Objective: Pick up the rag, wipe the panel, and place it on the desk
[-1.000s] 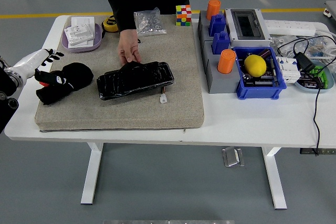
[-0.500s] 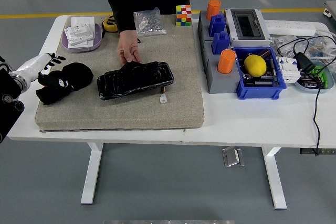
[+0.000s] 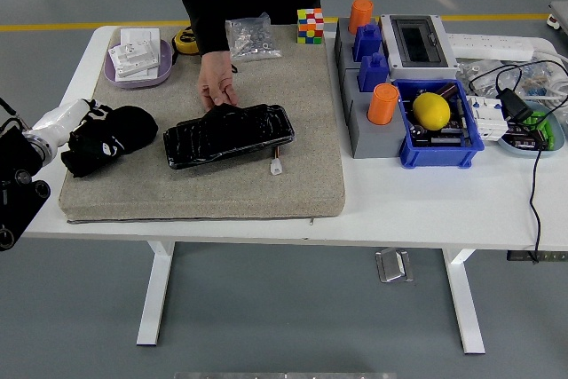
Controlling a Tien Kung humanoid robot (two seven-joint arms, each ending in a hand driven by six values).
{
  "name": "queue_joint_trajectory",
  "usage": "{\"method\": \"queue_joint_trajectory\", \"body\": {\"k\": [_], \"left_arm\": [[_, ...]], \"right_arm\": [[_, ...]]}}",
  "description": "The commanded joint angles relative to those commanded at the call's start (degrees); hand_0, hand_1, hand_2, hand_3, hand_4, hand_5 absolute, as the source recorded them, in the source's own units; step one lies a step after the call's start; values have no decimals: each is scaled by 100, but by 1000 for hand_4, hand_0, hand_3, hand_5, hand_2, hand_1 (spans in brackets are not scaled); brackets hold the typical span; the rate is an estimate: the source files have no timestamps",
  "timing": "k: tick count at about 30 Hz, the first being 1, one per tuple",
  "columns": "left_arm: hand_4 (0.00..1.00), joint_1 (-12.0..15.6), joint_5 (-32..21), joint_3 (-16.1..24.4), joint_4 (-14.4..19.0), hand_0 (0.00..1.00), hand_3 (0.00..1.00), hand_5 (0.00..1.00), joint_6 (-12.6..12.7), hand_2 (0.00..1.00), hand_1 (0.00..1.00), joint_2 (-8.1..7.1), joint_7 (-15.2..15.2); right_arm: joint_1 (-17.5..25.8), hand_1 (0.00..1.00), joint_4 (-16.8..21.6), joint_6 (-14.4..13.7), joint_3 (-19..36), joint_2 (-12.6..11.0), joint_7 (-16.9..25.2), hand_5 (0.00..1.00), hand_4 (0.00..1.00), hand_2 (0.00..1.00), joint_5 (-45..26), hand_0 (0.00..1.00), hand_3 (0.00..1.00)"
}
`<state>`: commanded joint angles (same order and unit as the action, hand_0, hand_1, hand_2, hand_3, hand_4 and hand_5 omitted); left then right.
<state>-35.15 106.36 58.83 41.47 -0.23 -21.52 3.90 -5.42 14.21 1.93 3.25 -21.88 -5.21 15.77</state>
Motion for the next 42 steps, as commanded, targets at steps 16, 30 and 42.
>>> {"method": "queue_joint_trajectory", "body": {"k": [16,30,42], "left_arm": [[842,-15,-117,-42,-216,597,641,210,186,767,581,65,-88],[760,-21,-68,-84,-301,525,562,145,370,668,459,100,-102],[514,20,-158,-146,-355,387,510,21,550,552,332,121,-198]], "right_arm": [[4,677,5,-7,13,0,6,456,932,689,14,702,593],[41,677,0,-29,206,20,29,455,931,689,95,702,592],[69,675,-14,-55,371,19,49,455,931,688,160,700,591]]}}
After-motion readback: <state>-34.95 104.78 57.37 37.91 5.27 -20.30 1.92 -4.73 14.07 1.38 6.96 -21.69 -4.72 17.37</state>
